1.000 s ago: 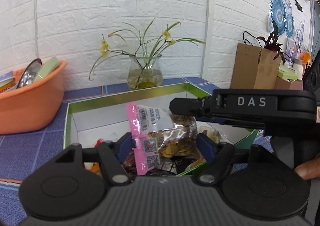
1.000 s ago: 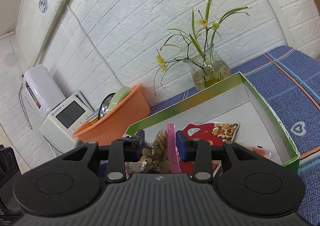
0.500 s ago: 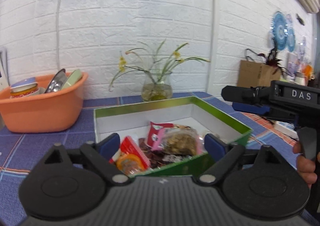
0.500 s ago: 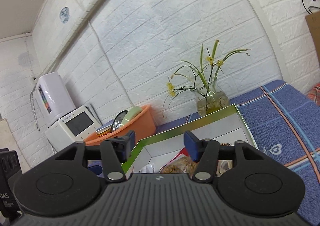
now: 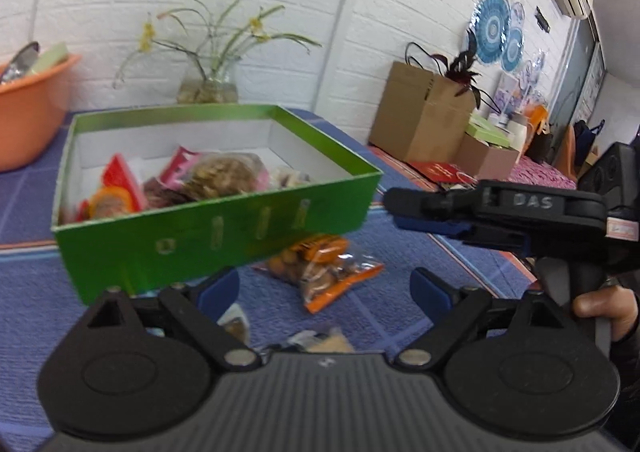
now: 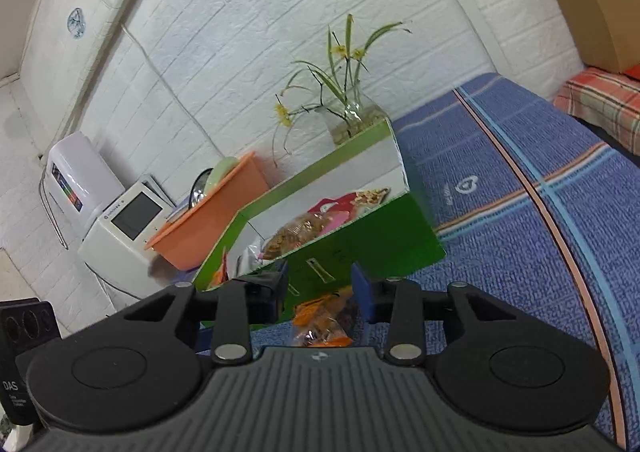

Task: Organize snacks
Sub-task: 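Move the right tool to the orange-striped nut bag and grasp it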

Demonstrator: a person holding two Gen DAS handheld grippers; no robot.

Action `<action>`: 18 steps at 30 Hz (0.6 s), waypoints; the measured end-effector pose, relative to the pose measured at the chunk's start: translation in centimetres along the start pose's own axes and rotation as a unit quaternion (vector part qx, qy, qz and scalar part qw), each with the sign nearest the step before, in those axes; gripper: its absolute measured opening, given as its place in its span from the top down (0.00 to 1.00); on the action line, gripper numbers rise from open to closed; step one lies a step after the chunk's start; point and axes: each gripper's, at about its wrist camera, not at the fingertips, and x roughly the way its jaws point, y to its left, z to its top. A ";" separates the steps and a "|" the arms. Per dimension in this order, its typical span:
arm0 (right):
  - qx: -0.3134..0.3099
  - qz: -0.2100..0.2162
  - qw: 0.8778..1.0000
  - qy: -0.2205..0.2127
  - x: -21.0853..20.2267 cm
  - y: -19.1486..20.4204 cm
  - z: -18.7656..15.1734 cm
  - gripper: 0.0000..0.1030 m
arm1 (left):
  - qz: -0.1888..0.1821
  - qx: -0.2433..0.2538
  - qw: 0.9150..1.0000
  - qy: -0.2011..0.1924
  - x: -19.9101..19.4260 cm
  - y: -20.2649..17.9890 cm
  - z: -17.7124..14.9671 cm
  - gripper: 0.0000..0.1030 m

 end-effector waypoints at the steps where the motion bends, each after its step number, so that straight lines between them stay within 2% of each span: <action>1: 0.003 -0.003 1.000 0.006 0.3 -0.2 -0.2 0.37 | -0.002 -0.001 1.000 0.005 0.6 -0.1 0.0 0.11; 3: 0.012 -0.005 1.000 0.019 0.9 -0.4 -0.5 0.36 | -0.004 -0.016 1.000 0.016 1.7 0.1 0.0 0.11; 7: 0.035 -0.004 0.999 0.036 1.5 -1.2 -0.9 0.26 | -0.011 -0.046 0.998 0.047 3.7 1.0 0.2 0.11; 10: 0.029 -0.002 0.999 0.046 2.1 -0.9 -0.8 0.24 | -0.022 -0.071 0.995 0.061 4.4 1.5 0.4 0.14; 13: 0.018 -0.003 0.998 0.063 2.9 -0.6 -0.6 0.23 | -0.028 -0.083 0.994 0.070 5.0 1.6 0.4 0.22; 15: 0.016 -0.001 0.996 0.083 3.4 -0.5 -0.6 0.16 | -0.032 -0.091 0.993 0.072 5.2 1.9 0.4 0.30; 17: 0.019 0.005 0.995 0.099 4.0 -0.5 -0.8 0.00 | -0.034 -0.096 0.992 0.070 5.4 2.0 0.4 0.36; 18: 0.026 0.004 0.994 0.104 4.3 -0.6 -0.9 0.00 | -0.035 -0.096 0.992 0.070 5.4 2.1 0.4 0.44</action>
